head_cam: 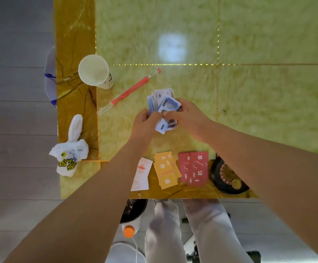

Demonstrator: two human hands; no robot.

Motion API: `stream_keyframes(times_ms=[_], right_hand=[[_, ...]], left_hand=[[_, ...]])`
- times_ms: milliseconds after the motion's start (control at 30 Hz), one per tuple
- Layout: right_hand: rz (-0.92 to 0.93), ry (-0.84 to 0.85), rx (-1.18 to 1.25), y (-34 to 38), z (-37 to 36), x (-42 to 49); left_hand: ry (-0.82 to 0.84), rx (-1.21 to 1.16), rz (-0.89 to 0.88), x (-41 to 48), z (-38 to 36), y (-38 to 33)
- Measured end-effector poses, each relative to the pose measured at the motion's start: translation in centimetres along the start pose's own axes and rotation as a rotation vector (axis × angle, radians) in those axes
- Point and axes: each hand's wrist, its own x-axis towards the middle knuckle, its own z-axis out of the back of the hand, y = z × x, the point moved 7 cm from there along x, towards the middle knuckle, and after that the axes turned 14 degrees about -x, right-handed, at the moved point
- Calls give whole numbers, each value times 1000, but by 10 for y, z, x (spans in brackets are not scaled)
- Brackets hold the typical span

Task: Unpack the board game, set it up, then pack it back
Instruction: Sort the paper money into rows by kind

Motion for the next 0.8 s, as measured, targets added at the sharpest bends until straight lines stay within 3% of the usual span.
stream_keyframes(times_ms=[167,233,367,567,800], right_hand=[[-19,3,-59,3,11,-15],[-21,-16,-53,3,16,-24],[-43,-55,-90,-9,32,-44],[-92,-240,132,-34,55,-82],[-76,-276,129,-57,87,-112]], left_hand=[[298,-583,351,-21,-38,8],[323,-523,350,-29,-45,8],[299,-189,261,-42,-48,13],[317,-186,269,-68,-68,25],[225,-199,282,-88,-104,47]])
